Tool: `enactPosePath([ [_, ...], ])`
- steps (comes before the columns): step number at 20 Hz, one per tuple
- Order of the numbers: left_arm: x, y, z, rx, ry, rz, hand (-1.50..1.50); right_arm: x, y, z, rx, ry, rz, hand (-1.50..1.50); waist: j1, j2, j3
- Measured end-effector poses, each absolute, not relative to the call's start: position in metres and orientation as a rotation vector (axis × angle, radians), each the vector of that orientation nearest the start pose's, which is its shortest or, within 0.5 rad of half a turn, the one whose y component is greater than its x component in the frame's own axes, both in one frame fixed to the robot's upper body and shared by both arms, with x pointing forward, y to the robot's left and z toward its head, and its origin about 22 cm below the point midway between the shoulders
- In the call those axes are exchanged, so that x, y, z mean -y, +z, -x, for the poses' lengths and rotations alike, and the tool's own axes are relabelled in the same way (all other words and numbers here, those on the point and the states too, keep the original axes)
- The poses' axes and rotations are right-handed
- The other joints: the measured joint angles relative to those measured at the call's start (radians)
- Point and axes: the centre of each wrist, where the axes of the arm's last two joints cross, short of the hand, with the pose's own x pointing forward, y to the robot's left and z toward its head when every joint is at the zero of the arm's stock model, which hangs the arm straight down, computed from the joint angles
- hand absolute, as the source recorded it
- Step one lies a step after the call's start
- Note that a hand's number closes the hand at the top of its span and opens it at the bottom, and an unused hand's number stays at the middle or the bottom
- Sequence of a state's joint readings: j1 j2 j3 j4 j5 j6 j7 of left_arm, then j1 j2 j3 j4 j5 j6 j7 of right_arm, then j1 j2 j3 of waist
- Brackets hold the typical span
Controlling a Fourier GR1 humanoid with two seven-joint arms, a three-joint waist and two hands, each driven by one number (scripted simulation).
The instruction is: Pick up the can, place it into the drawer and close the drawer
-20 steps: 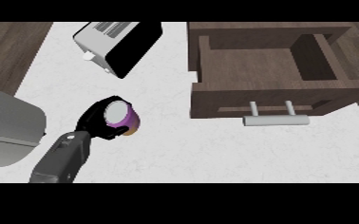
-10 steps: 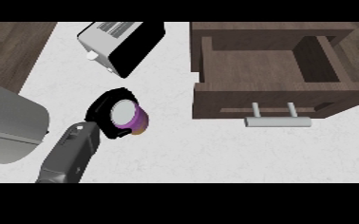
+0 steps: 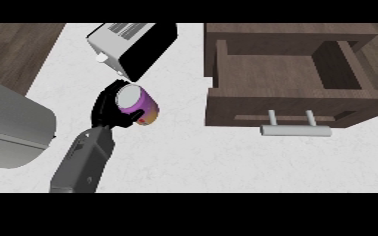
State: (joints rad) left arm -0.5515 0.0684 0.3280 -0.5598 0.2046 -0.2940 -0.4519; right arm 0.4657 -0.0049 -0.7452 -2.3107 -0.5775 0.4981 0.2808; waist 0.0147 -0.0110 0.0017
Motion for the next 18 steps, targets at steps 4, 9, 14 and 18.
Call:
enactPosePath([
  [4, -0.227, -0.049, -0.353, 1.621, 0.23, 0.287, 1.5, 0.369, 0.118, -0.054, 1.763, -0.14, 0.195, -1.5, 0.001, -0.001, 0.0],
  [9, -0.207, 0.001, -0.36, 1.66, 0.205, 0.26, 1.5, 0.368, 0.121, -0.05, 1.765, -0.137, 0.192, -1.5, -0.003, -0.001, 0.0],
  [14, -0.177, 0.049, -0.356, 1.687, 0.18, 0.249, 1.5, 0.368, 0.121, -0.049, 1.77, -0.142, 0.183, -1.5, -0.013, 0.003, -0.001],
  [18, -0.161, 0.087, -0.355, 1.709, 0.162, 0.236, 1.5, 0.37, 0.121, -0.052, 1.776, -0.146, 0.18, -1.5, -0.017, 0.006, -0.001],
])
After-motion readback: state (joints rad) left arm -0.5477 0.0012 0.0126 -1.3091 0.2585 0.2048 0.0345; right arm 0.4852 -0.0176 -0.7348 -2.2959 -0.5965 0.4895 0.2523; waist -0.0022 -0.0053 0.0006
